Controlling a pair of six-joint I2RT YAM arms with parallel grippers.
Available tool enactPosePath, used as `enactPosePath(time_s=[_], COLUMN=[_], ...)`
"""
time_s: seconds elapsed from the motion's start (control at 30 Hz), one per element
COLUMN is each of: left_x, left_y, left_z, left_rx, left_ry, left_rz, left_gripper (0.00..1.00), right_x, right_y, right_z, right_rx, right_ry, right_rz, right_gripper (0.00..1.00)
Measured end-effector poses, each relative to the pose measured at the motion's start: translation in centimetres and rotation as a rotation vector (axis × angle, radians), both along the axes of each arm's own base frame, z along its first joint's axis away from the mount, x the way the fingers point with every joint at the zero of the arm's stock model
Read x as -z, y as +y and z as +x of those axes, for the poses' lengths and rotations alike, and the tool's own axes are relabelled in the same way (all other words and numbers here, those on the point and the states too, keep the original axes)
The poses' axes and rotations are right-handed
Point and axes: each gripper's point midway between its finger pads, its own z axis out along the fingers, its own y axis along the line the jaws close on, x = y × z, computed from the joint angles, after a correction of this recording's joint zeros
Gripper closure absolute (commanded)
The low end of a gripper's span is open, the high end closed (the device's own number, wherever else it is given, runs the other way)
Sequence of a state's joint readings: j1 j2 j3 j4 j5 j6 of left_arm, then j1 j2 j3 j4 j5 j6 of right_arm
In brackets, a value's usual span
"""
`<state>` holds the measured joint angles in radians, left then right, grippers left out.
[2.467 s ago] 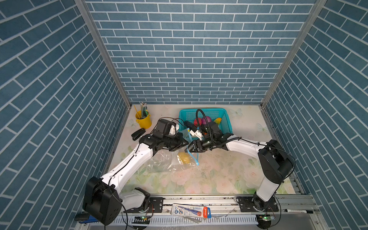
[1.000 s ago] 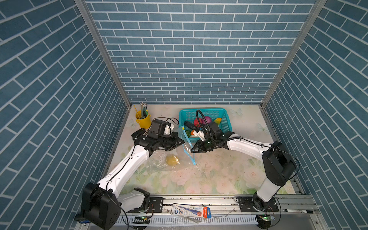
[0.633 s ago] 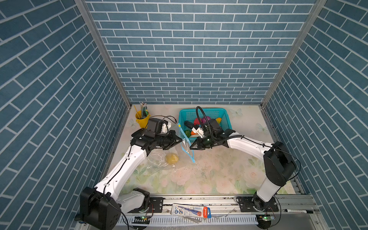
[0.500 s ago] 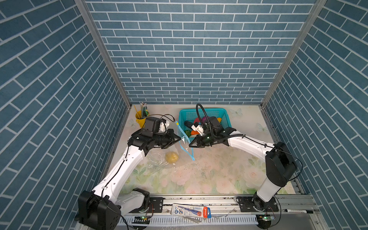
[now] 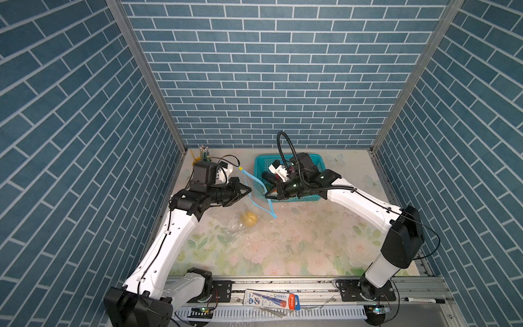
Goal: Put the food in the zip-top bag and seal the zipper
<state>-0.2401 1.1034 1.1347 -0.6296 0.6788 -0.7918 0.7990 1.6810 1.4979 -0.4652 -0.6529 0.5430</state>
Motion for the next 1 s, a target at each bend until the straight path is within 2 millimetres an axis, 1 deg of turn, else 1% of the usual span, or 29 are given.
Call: enactPosePath(time_s=[0.2, 0.5, 0.67, 0.83, 0.93, 1.0], left_x=[-1.7, -3.2, -3.9, -3.7, -3.6, -3.4], left_y=[0.7, 1.6, 2.2, 2.3, 2.4, 2.3], left_z=[-0.1, -0.4, -0.7, -0.8, -0.6, -0.5], left_rx=[-0.017, -0.030, -0.039, -0.039, -0.036, -0.035], left_ry=[-0.037, -0.056, -0.068, -0.065, -0.067, -0.060], left_rz=[-0.006, -0.007, -0.001, 0.007, 0.011, 0.014], left_gripper=[1.00, 1.00, 1.00, 1.00, 1.00, 1.00], right_x=[-1.6, -2.5, -2.4, -2.5, -1.7, -0.5], right_y=[0.2, 0.3, 0.5, 1.1, 1.4, 1.3], right_z=[0.0, -0.2, -0.3, -0.4, -0.7, -0.9], right_rx=[0.001, -0.007, -0.011, -0.017, -0.016, -0.015], right_ry=[-0.031, -0.050, -0.050, -0.060, -0.047, -0.031], right_rz=[0.002, -0.001, 0.000, 0.020, 0.024, 0.013], right_gripper=[1.00, 1.00, 1.00, 1.00, 1.00, 1.00])
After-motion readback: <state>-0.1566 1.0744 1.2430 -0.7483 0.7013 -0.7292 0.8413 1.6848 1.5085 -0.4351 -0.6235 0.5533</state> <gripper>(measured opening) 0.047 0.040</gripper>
